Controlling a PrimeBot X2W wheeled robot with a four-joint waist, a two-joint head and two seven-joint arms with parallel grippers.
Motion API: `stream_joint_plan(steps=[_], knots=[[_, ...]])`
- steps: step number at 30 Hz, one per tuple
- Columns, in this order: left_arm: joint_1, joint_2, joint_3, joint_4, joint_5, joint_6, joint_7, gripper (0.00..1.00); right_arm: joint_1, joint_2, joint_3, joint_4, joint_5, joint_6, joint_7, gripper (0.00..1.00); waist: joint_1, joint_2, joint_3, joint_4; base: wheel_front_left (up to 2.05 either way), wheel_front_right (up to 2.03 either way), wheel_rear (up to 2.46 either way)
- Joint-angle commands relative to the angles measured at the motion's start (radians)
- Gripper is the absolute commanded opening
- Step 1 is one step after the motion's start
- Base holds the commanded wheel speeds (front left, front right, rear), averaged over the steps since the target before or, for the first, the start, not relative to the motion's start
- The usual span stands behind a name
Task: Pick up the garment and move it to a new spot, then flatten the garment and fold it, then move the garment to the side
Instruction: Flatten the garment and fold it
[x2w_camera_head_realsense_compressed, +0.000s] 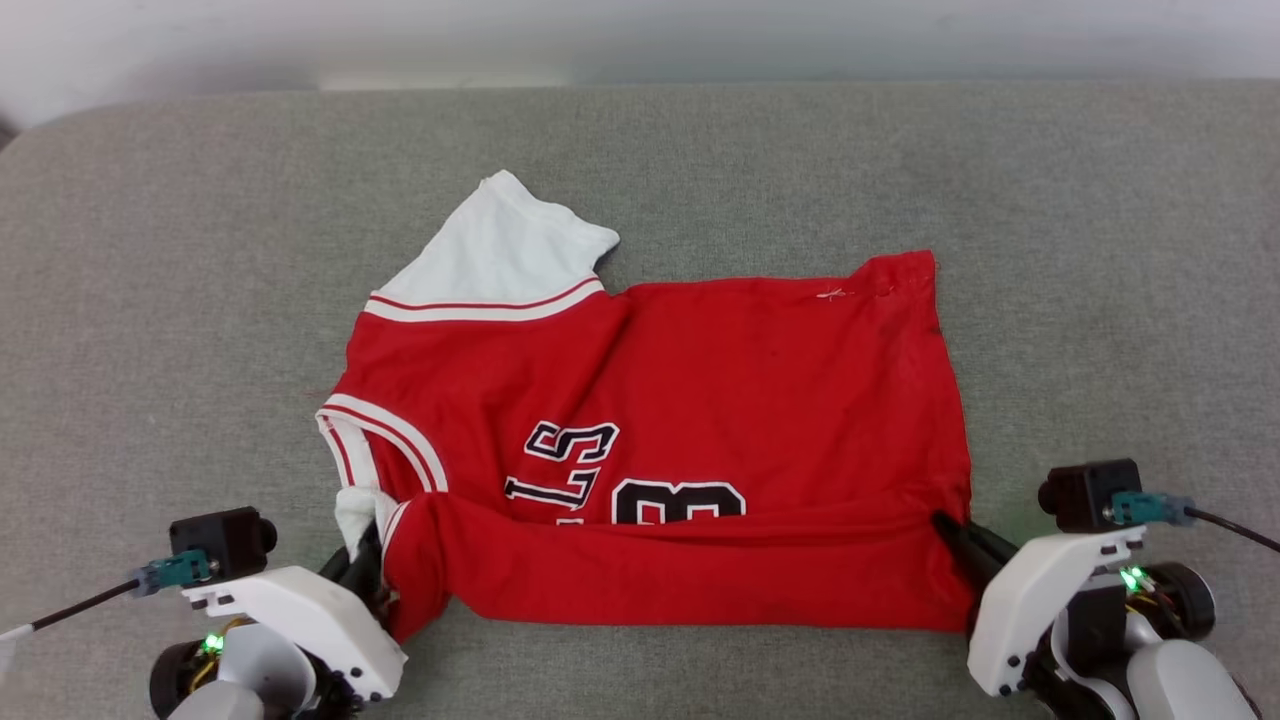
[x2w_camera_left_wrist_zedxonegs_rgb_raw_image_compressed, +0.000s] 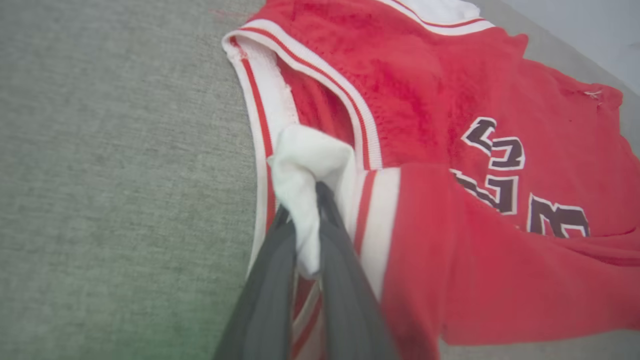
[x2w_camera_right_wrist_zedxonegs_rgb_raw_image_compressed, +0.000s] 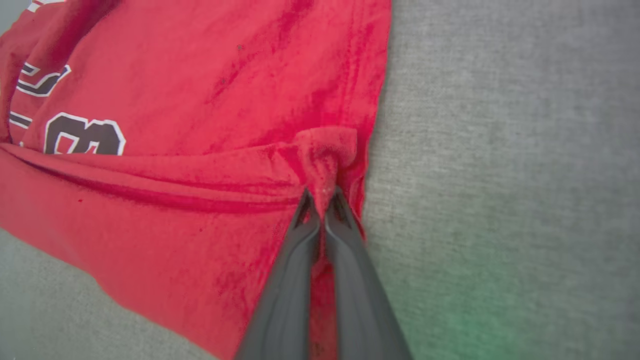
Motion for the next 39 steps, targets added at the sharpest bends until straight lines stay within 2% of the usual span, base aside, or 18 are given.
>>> stream_joint_plan(steps=[1, 2, 3, 8, 14, 19, 23, 27, 34, 39], knots=[[-0.019, -0.018, -0.004, 0.027, -0.016, -0.015, 0.003, 0.29, -0.021, -0.004, 0.016, 0.034, 0.006, -0.001, -0.017, 1.0, -0.0001, 0.0, 0.009, -0.001, 0.0, 0.0, 0.0], [-0.026, -0.024, -0.001, 0.045, -0.023, -0.023, 0.001, 0.76, -0.026, -0.003, 0.024, 0.049, 0.012, -0.001, -0.031, 1.0, -0.0001, 0.0, 0.01, -0.001, 0.0, 0.0, 0.0], [-0.031, -0.032, -0.002, 0.058, -0.029, -0.032, 0.0, 1.0, -0.032, -0.006, 0.033, 0.06, 0.016, -0.001, -0.048, 1.0, -0.0001, 0.0, 0.009, -0.001, 0.0, 0.0, 0.0], [-0.04, -0.033, 0.021, 0.099, -0.039, -0.046, -0.028, 1.0, -0.038, -0.014, 0.04, 0.043, 0.025, -0.001, -0.193, 1.0, -0.0001, 0.0, -0.019, -0.002, 0.0, 0.0, 0.0], [-0.011, 0.036, 0.046, 0.06, -0.037, -0.015, 0.003, 1.0, 0.012, 0.001, 0.001, -0.035, -0.013, -0.001, -0.309, 1.0, -0.0001, 0.0, -0.081, -0.008, 0.0, 0.0, 0.0], [0.017, 0.128, 0.062, -0.032, -0.042, 0.03, 0.083, 1.0, 0.06, 0.025, -0.037, -0.119, -0.048, -0.001, -0.314, 1.0, -0.0001, 0.0, -0.128, -0.023, 0.0, 0.0, 0.0], [0.055, 0.205, 0.049, -0.136, -0.068, 0.061, 0.204, 1.0, 0.098, 0.046, -0.05, -0.183, -0.067, -0.001, -0.295, 1.0, -0.0001, 0.0, -0.148, -0.043, 0.0, 0.0, 0.0], [0.106, 0.254, 0.052, -0.218, -0.121, 0.115, 0.315, 1.0, 0.132, 0.064, -0.056, -0.237, -0.082, -0.001, -0.272, 1.0, -0.0001, 0.0, -0.143, -0.063, 0.0, 0.0, 0.0], [0.177, 0.26, 0.046, -0.252, -0.193, 0.159, 0.397, 1.0, 0.154, 0.084, -0.062, -0.275, -0.074, -0.001, -0.256, 1.0, -0.0001, 0.0, -0.092, -0.09, 0.0, 0.0, 0.0], [0.171, 0.223, 0.047, -0.185, -0.225, 0.143, 0.396, 1.0, 0.136, 0.092, -0.055, -0.273, -0.056, -0.001, -0.253, 1.0, -0.0001, 0.0, -0.048, -0.099, 0.0, 0.0, 0.0]])
